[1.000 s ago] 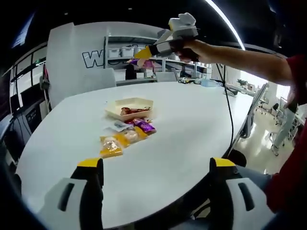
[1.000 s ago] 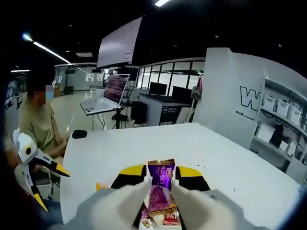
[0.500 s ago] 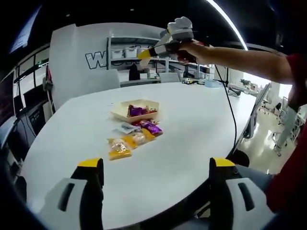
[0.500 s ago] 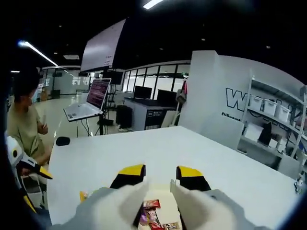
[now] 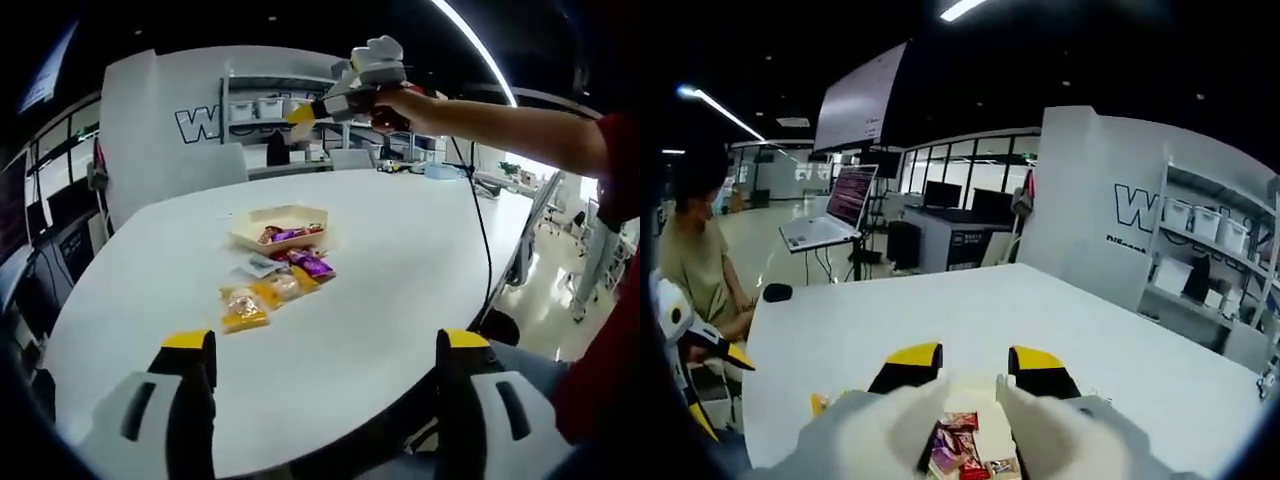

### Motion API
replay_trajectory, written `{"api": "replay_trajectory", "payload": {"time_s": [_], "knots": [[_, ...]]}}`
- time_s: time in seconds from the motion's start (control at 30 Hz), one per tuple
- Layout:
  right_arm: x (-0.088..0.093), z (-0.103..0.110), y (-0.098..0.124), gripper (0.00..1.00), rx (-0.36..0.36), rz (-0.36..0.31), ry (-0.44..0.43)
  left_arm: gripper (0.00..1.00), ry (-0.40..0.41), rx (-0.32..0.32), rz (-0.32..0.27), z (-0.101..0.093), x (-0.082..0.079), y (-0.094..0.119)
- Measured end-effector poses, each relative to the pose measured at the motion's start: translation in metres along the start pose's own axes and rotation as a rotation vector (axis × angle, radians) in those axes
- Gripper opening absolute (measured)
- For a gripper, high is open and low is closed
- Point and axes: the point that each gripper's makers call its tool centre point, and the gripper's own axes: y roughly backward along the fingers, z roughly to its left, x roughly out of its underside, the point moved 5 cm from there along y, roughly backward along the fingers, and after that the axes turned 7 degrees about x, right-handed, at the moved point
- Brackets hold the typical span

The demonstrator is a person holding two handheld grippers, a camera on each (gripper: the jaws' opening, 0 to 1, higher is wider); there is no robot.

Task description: Place the target food into the container with the food tongs after gripping and lifting it, then release it inside without dropping or visibly crushing the food.

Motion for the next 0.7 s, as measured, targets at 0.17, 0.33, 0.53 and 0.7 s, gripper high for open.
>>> {"api": "replay_trajectory", "payload": {"time_s": [0.17, 0.33, 0.53, 0.7], "knots": [[0.007, -0.002, 0.008, 0.20, -0.007, -0.007, -0.056, 0.89, -0.004, 0.003, -0.009, -0.002, -0.004, -0.001], [0.017, -0.001, 0.011, 0.21, -0.006, 0.009, -0.036, 0.89, -0.010, 0.010, -0.007, -0.006, -0.005, -0.002], [0.021, 0.002, 0.013, 0.21, -0.012, 0.015, -0.048, 0.89, -0.016, 0.015, -0.006, -0.008, -0.006, -0.002], [0.027, 0.010, 0.015, 0.21, -0.022, 0.024, -0.040, 0.88, -0.017, 0.016, -0.006, -0.008, -0.006, -0.002]]}}
